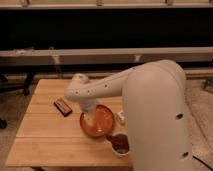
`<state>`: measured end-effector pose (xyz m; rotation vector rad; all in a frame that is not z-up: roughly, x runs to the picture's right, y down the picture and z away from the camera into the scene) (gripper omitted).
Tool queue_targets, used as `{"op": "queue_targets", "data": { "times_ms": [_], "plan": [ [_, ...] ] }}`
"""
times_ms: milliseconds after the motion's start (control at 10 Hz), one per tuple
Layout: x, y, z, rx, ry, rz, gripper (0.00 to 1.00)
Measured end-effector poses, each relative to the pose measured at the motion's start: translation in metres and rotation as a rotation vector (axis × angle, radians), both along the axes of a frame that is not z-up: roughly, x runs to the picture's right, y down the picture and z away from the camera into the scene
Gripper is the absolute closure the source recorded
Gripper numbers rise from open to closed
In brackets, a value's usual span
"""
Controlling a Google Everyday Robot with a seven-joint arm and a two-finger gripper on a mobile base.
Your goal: Drag the ceramic bowl in a circle
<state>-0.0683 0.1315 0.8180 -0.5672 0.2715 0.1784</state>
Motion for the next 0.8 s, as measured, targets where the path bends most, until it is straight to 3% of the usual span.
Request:
{"op": "queue_targets", "data": {
  "times_ms": [300, 800],
  "plan": [
    [-0.002, -0.016, 0.022, -0.003, -0.030, 0.008, 0.20],
    [-0.004, -0.021, 0.059, -0.033, -0.069, 0.019, 0.20]
  ]
}}
